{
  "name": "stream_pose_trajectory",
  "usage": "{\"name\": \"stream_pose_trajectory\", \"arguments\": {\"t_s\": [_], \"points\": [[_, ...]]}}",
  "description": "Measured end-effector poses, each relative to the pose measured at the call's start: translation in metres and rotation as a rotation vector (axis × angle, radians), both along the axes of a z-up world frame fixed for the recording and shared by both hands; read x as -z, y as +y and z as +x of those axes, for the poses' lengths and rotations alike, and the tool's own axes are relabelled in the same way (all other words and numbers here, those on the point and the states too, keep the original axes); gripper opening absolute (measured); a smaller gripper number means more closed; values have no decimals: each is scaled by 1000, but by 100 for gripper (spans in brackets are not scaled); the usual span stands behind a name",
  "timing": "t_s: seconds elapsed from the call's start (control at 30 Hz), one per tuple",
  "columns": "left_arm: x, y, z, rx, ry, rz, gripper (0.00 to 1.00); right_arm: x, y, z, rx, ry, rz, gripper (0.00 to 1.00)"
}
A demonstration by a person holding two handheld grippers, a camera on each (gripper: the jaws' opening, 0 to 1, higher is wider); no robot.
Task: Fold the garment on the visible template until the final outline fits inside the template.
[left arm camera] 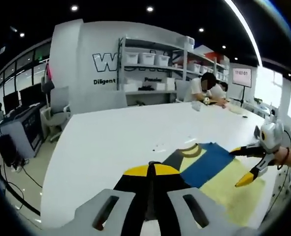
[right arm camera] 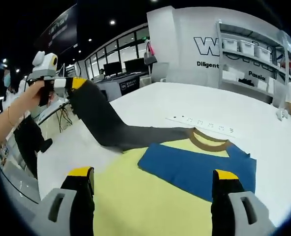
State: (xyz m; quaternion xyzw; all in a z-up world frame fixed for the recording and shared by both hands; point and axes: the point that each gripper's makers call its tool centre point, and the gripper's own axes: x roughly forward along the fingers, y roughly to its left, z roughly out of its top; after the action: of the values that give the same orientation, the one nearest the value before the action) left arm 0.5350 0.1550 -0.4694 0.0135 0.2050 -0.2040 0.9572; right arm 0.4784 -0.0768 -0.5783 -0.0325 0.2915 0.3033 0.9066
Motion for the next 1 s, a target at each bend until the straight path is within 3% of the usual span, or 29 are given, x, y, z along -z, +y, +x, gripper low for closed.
{"name": "stream_pose_trajectory", "arguments": {"t_s": [0.1,0.37,0.87,1.0], "points": [[-5,-22,4,40,-13,28,1,2,-7,0,7,0,-5,99],[-8,-68,10,118,-10,-7,1,7,-35,-2,44,10,-23,99],[-6,-120,18,213,5,4,1,15,-67,-10,83,31,-43,99],[-4,-145,20,254,-1,3,1,19,-76,-16,84,43,-45,99]]}}
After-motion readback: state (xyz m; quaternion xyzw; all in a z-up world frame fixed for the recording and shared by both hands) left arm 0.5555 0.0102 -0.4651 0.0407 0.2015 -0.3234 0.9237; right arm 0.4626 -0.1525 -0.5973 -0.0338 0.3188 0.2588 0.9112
